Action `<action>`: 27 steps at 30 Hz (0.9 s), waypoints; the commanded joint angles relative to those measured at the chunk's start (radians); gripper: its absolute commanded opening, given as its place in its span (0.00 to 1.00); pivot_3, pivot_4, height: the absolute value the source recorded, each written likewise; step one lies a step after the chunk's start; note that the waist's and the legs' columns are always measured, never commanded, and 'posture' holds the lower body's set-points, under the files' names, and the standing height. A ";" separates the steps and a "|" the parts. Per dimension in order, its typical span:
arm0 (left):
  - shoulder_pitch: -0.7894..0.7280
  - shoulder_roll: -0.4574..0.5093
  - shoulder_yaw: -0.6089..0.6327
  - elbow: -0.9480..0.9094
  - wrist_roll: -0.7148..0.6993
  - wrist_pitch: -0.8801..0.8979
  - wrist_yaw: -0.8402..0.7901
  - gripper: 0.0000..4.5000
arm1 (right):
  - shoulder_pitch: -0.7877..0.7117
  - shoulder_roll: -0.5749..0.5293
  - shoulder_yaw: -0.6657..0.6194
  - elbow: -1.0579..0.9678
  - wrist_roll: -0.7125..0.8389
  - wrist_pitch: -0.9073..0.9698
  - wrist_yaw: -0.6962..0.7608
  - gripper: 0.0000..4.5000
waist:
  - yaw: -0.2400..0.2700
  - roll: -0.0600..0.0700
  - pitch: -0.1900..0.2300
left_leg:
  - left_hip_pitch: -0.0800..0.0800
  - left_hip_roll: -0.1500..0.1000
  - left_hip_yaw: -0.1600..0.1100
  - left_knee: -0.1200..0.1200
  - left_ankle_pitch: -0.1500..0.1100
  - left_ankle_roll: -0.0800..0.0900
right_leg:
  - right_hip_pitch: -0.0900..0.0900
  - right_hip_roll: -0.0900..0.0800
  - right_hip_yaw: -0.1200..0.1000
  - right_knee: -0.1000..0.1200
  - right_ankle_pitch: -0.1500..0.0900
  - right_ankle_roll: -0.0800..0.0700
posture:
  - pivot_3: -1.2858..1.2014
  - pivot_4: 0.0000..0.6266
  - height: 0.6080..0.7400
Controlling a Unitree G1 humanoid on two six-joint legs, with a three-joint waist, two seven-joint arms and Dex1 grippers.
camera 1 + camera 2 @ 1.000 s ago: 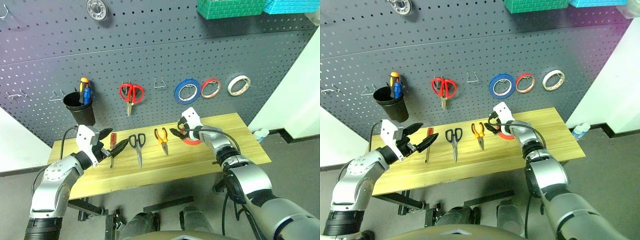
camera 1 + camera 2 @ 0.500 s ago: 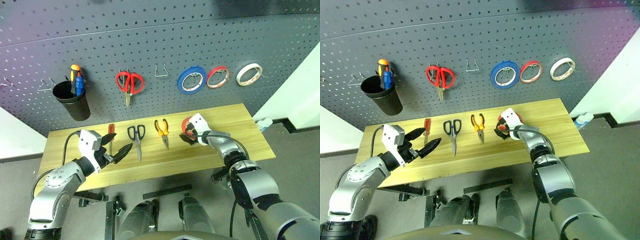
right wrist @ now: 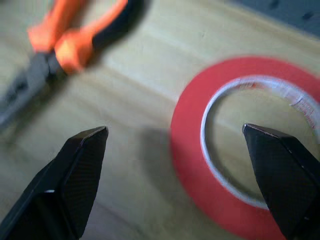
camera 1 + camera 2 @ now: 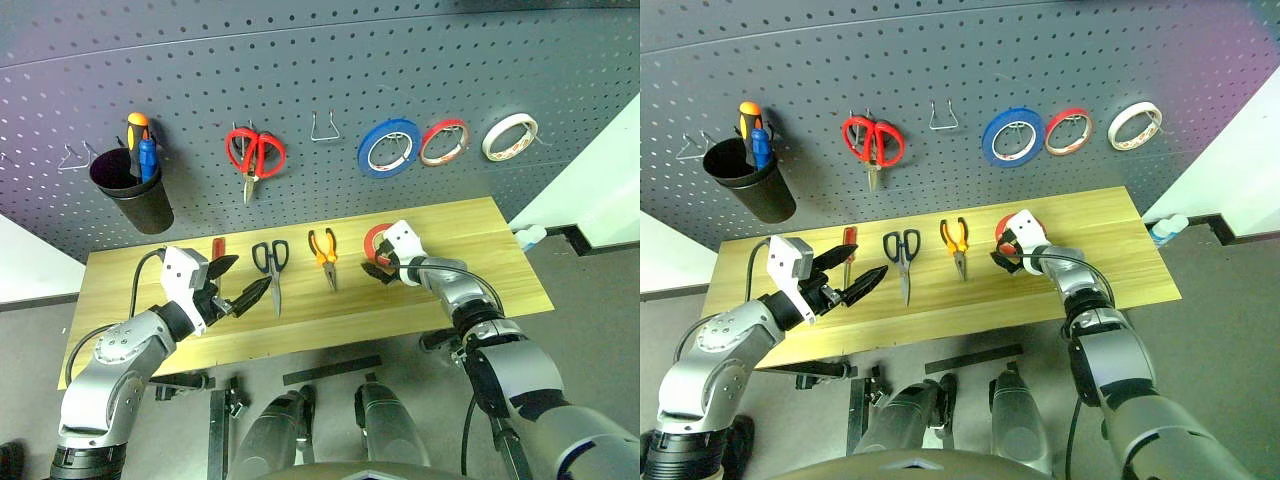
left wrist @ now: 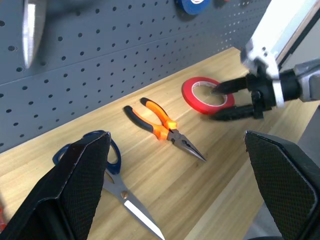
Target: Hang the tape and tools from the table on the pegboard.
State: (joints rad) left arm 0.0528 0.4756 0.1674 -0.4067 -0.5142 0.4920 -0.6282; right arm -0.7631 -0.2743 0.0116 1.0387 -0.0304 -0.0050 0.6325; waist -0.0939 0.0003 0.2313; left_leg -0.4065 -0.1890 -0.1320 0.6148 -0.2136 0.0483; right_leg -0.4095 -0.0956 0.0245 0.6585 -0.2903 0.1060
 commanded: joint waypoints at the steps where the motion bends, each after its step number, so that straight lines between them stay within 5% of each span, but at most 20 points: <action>1: 0.001 0.004 0.002 -0.014 -0.015 -0.008 -0.009 0.99 | 0.025 0.001 -0.026 -0.112 0.053 -0.040 0.041 1.00 | -0.001 -0.001 0.002 | 0.000 0.000 0.000 0.000 -0.001 0.001 | 0.000 0.000 0.000 0.000 0.000 0.000 | 0.47 0.43 1.00; 4: 0.000 0.009 0.003 -0.012 -0.014 -0.007 -0.015 0.99 | 0.047 0.003 -0.008 -0.148 0.043 -0.055 0.049 1.00 | -0.010 -0.002 0.004 | -0.003 -0.003 -0.010 0.001 0.001 0.000 | 0.007 -0.012 -0.020 -0.004 -0.001 0.000 | 0.47 0.44 1.00; 7: -0.005 0.005 0.006 -0.011 -0.024 0.002 -0.017 0.99 | 0.033 0.010 -0.024 -0.132 0.049 -0.040 0.011 1.00 | -0.017 0.012 0.010 | -0.016 0.006 -0.008 0.011 0.002 0.005 | 0.020 -0.030 -0.072 -0.008 -0.002 0.000 | 0.47 0.44 1.00; 8: -0.005 0.007 0.004 -0.011 -0.021 0.000 -0.018 0.99 | 0.026 0.007 -0.021 -0.124 0.040 -0.043 -0.003 1.00 | -0.029 0.022 0.016 | -0.017 -0.005 -0.031 0.013 0.007 0.000 | 0.011 -0.013 -0.059 0.001 -0.002 -0.013 | 0.47 0.44 1.00; 9: -0.005 0.008 0.002 -0.011 -0.020 0.000 -0.017 0.99 | 0.023 0.006 -0.023 -0.121 0.037 -0.056 -0.014 1.00 | -0.019 0.026 0.022 | -0.017 -0.013 -0.058 0.014 0.014 -0.009 | 0.001 0.027 -0.013 0.037 -0.001 -0.024 | 0.47 0.44 1.00; 10: -0.004 0.008 0.001 -0.012 -0.021 0.000 -0.017 0.99 | 0.019 0.006 -0.031 -0.121 0.047 -0.054 -0.013 1.00 | 0.000 0.019 0.024 | -0.016 -0.007 -0.057 0.015 0.014 -0.009 | -0.012 0.066 0.007 0.040 0.003 -0.021 | 0.47 0.44 1.00; 11: -0.003 0.009 0.000 -0.012 -0.021 0.000 -0.017 0.99 | 0.016 0.005 -0.033 -0.119 0.051 -0.051 -0.011 1.00 | 0.018 0.011 0.028 | -0.015 -0.012 -0.050 0.011 0.015 -0.011 | -0.016 0.077 0.010 0.005 0.019 -0.021 | 0.47 0.44 1.00; 12: -0.002 0.008 0.000 -0.013 -0.021 -0.001 -0.016 0.99 | 0.014 0.003 -0.025 -0.115 0.044 -0.050 -0.009 1.00 | 0.024 0.009 0.029 | -0.015 -0.021 -0.037 0.010 0.015 -0.012 | -0.021 0.069 0.014 -0.001 0.022 -0.038 | 0.47 0.44 1.00; 14: -0.001 0.006 -0.001 -0.013 -0.020 -0.002 -0.015 0.99 | 0.008 0.000 -0.017 -0.096 0.034 -0.037 -0.012 1.00 | 0.027 0.006 0.031 | -0.022 0.003 0.001 0.005 0.017 -0.013 | -0.028 0.066 0.014 0.003 0.021 -0.042 | 0.47 0.44 1.00; 27: -0.005 0.008 -0.002 -0.007 -0.014 -0.007 -0.017 0.99 | -0.008 -0.011 -0.003 -0.042 0.005 -0.070 -0.062 1.00 | 0.029 0.004 0.032 | -0.019 0.007 0.009 0.007 0.016 -0.007 | -0.030 0.070 0.016 0.005 0.022 -0.042 | 0.47 0.43 0.98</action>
State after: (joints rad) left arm 0.0468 0.4773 0.1676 -0.3938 -0.5240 0.4962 -0.6400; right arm -0.7602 -0.2850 0.0062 1.0046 -0.0263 -0.0514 0.5679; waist -0.0647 0.0048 0.2632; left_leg -0.4255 -0.1733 -0.1086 0.6261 -0.2009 0.0454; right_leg -0.4411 -0.0222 0.0444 0.6652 -0.2675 0.0626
